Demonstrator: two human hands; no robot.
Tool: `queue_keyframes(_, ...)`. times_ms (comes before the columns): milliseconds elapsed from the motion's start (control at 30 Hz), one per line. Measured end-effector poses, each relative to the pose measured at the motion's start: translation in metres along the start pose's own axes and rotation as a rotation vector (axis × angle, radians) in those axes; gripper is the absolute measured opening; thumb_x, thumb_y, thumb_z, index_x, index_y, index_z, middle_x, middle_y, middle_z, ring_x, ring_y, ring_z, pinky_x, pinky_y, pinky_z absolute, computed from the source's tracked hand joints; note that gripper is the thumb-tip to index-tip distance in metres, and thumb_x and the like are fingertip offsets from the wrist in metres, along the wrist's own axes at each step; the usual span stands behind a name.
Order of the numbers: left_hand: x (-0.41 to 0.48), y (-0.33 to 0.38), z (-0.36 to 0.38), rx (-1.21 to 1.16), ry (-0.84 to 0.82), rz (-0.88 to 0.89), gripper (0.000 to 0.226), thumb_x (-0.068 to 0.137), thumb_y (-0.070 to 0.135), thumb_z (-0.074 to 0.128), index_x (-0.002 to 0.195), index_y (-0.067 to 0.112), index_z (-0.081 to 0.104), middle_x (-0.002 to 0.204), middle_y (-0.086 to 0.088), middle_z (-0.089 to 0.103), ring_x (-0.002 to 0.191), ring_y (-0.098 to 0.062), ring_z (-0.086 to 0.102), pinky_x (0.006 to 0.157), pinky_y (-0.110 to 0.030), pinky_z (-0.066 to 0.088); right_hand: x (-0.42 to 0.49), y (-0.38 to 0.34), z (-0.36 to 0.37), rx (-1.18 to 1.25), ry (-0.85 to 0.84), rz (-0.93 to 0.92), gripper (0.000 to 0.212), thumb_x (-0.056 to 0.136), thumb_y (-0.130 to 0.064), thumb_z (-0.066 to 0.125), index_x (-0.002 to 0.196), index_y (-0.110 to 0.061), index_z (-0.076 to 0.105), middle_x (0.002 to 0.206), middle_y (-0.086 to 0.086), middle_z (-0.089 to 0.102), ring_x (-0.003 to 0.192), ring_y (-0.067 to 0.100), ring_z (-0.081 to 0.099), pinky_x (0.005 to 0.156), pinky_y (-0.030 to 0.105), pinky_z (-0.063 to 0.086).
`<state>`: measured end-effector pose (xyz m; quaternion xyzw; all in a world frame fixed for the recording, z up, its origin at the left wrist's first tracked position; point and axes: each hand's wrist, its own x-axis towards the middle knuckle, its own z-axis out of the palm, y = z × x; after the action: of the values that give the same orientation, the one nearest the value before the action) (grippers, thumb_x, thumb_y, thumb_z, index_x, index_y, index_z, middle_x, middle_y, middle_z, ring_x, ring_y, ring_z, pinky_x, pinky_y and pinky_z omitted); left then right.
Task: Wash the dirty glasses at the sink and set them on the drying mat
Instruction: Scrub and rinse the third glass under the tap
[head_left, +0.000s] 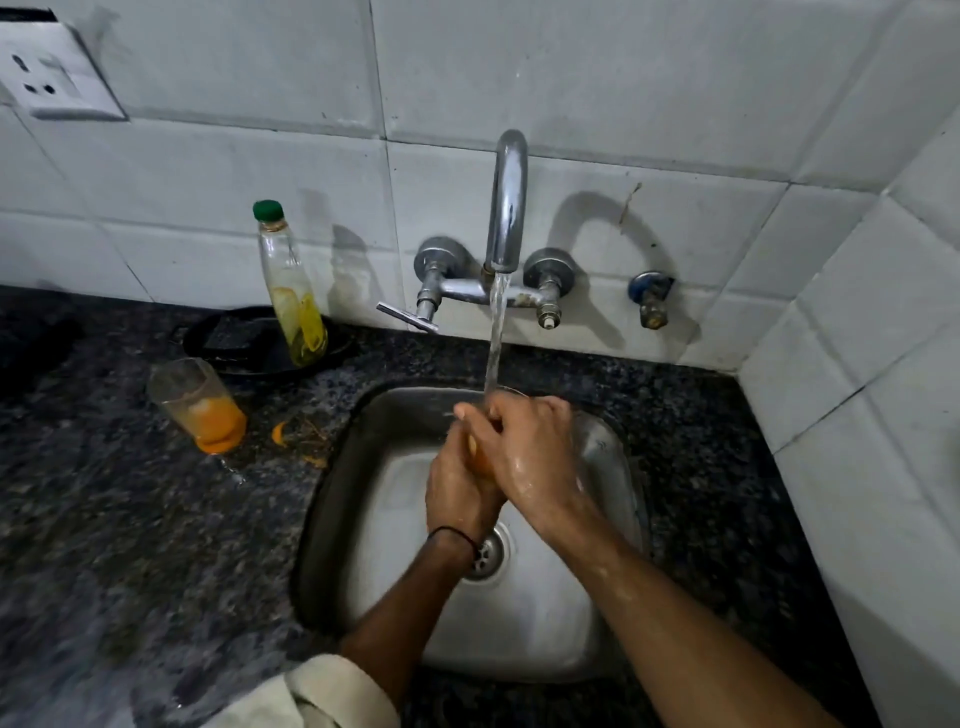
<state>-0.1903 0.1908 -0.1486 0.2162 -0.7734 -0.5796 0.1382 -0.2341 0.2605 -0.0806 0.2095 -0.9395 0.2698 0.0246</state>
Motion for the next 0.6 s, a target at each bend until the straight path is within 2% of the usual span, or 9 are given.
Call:
queue_keyframes(33,-0.003,-0.001,0.005,0.096,0.073,-0.003,0.065,0.070,0.065,0.050,0.127,0.035,0.050,0.101,0.005,0.071,0.091,-0.016,0.067,0.072,-0.034,0.055,0.003,-0.003,-0.001,0.019,-0.042,0.087,0.034,0.097,-0.053,0.052,0.083,-0.025,0.063,0.075,-0.006,0.055,0.077,0.016,0.053,0.084,0.034,0.040)
queue_keyframes(100,-0.004,-0.003,0.007,0.135,0.065,-0.018,0.067,0.067,0.064,0.056,0.127,0.035,0.050,0.100,0.005,0.071,0.089,-0.015,0.067,0.074,-0.036,0.056,0.012,-0.005,-0.002,-0.002,-0.127,0.176,0.031,0.097,-0.047,0.055,0.085,-0.022,0.069,0.075,0.002,0.060,0.078,0.024,0.061,0.073,0.032,0.042)
queue_keyframes(167,0.002,-0.004,0.000,-0.011,-0.135,-0.048,0.052,0.073,0.044,0.076,0.119,0.028,0.056,0.105,0.002,0.071,0.097,-0.013,0.067,0.079,-0.029,0.057,0.020,-0.003,-0.007,-0.046,-0.223,0.076,0.028,0.094,-0.038,0.058,0.074,-0.020,0.065,0.073,0.005,0.060,0.074,0.025,0.061,0.066,0.028,0.037)
queue_keyframes(233,0.010,-0.001,-0.016,-0.271,-0.384,-0.106,0.042,0.078,0.021,0.078,0.114,0.029,0.058,0.109,0.003,0.069,0.109,-0.017,0.065,0.087,-0.028,0.054,0.024,0.006,-0.014,0.030,-0.403,-0.084,0.035,0.090,-0.035,0.064,0.060,-0.018,0.059,0.059,-0.004,0.056,0.057,0.009,0.055,0.058,0.023,0.036)
queue_keyframes(333,0.014,-0.001,-0.034,-0.568,-0.615,-0.154,0.051,0.071,0.020,0.073,0.120,0.023,0.058,0.107,-0.004,0.071,0.099,-0.028,0.069,0.082,-0.038,0.057,0.022,0.013,-0.014,0.267,-0.522,-0.151,0.033,0.089,-0.036,0.067,0.062,-0.017,0.068,0.057,-0.006,0.062,0.052,0.001,0.055,0.050,0.010,0.038)
queue_keyframes(400,0.014,0.000,-0.029,-0.421,-0.483,-0.122,0.046,0.072,0.021,0.075,0.116,0.018,0.059,0.102,-0.006,0.071,0.094,-0.028,0.069,0.076,-0.034,0.057,0.021,0.011,-0.004,0.319,-0.398,-0.047,0.037,0.091,-0.036,0.065,0.064,-0.011,0.069,0.058,0.000,0.064,0.051,0.003,0.054,0.052,0.014,0.041)
queue_keyframes(500,0.012,0.002,-0.006,0.112,-0.044,-0.022,0.040,0.079,0.030,0.072,0.114,0.018,0.059,0.098,-0.002,0.070,0.091,-0.021,0.067,0.076,-0.035,0.056,0.021,-0.003,0.012,0.159,-0.263,0.154,0.046,0.097,-0.041,0.055,0.059,-0.016,0.056,0.058,0.000,0.055,0.054,0.012,0.052,0.056,0.024,0.039)
queue_keyframes(567,0.008,0.006,0.001,0.164,0.109,-0.014,0.037,0.085,0.031,0.067,0.119,0.020,0.055,0.094,0.003,0.067,0.091,-0.019,0.066,0.076,-0.036,0.055,0.020,-0.010,0.017,-0.008,-0.238,0.149,0.045,0.099,-0.044,0.049,0.064,-0.017,0.053,0.065,0.001,0.053,0.063,0.020,0.051,0.065,0.029,0.037)
queue_keyframes(600,0.009,0.005,0.000,0.075,0.067,-0.021,0.036,0.086,0.027,0.069,0.118,0.023,0.054,0.094,0.007,0.066,0.091,-0.014,0.065,0.074,-0.030,0.054,0.022,-0.010,0.016,-0.049,-0.221,0.132,0.043,0.100,-0.044,0.048,0.068,-0.016,0.055,0.069,0.002,0.052,0.068,0.021,0.050,0.067,0.031,0.037)
